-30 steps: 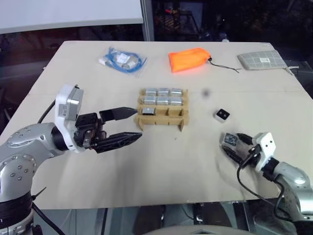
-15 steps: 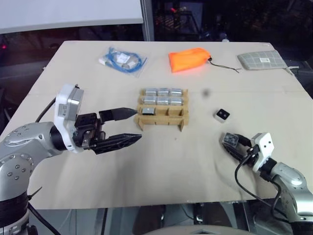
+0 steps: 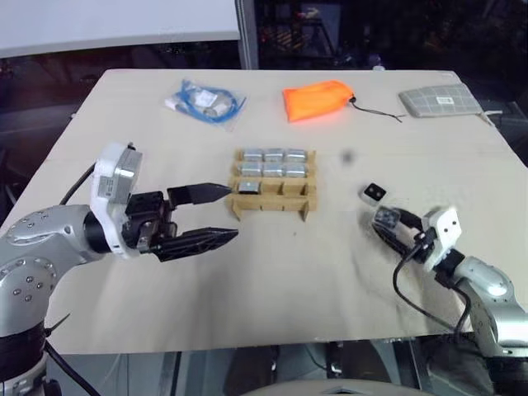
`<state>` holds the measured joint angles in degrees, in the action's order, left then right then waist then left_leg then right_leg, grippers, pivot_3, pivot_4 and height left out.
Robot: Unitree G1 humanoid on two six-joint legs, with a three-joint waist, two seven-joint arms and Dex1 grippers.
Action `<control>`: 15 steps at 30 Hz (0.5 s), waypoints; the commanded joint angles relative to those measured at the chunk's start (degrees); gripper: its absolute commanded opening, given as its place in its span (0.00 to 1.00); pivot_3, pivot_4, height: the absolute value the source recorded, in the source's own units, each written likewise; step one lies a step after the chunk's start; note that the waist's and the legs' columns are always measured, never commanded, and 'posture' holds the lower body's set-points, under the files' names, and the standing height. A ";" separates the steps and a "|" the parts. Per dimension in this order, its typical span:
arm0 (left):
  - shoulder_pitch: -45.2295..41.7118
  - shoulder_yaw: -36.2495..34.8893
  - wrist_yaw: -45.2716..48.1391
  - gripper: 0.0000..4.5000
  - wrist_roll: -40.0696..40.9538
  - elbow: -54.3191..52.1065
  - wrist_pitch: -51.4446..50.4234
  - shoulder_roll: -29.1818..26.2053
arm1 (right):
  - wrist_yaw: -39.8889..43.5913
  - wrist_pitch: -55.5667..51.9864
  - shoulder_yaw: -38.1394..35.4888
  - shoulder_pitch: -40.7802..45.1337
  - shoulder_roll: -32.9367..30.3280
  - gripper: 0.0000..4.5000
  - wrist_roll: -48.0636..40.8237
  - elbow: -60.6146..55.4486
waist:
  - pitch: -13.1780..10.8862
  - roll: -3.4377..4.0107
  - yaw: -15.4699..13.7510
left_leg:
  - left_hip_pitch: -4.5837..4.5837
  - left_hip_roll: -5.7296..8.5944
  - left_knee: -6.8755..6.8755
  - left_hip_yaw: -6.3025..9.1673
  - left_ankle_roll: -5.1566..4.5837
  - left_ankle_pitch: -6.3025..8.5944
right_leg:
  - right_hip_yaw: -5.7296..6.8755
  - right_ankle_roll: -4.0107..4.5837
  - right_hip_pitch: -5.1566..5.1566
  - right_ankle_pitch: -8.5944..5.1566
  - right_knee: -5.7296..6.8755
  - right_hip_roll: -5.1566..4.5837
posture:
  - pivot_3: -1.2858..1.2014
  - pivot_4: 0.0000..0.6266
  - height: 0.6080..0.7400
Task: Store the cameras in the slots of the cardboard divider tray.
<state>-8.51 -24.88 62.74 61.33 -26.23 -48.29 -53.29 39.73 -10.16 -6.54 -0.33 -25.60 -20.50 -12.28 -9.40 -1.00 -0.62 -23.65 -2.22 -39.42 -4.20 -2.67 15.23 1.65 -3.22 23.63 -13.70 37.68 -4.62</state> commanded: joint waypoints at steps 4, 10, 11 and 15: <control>-5.71 10.37 -10.85 1.00 2.64 0.89 -3.44 8.78 | 0.67 -2.28 8.22 12.41 0.67 0.54 0.22 -11.59 | 0.01 0.03 -0.21 | -0.04 0.00 0.02 0.04 0.00 0.00 | 0.03 0.00 0.01 0.00 -0.02 0.02 | 0.52 0.24 1.00; -8.48 11.95 -25.71 1.00 11.54 7.19 -10.76 18.26 | 5.87 7.68 18.57 18.16 -2.33 0.54 10.68 -14.29 | 0.00 -0.03 -0.15 | -0.07 0.02 0.00 0.13 0.00 0.00 | 0.09 -0.02 0.02 0.02 -0.03 0.02 | 0.52 0.24 1.00; -8.60 12.03 -26.98 1.00 12.32 7.48 -11.38 18.95 | 6.60 10.26 19.81 18.69 -2.73 0.54 12.29 -13.92 | -0.01 -0.03 -0.09 | -0.08 0.02 0.00 0.12 0.00 0.00 | 0.09 -0.02 0.02 0.02 -0.04 0.00 | 0.52 0.24 1.00; -9.47 10.85 -32.47 1.00 18.02 8.93 -12.48 21.96 | 7.25 16.02 22.95 19.36 -2.93 0.54 16.72 -12.78 | -0.01 -0.04 -0.04 | -0.08 0.04 0.00 0.09 0.00 -0.01 | 0.06 -0.02 0.02 0.02 -0.03 -0.04 | 0.52 0.24 1.00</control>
<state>-17.13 -12.84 31.76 76.14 -16.56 -60.39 -31.57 46.96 2.86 16.08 18.09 -28.41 -5.08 -24.06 -9.42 -1.04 -0.66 -23.72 -2.18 -39.42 -4.11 -2.66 15.22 1.72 -3.24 23.64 -13.68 37.66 -4.66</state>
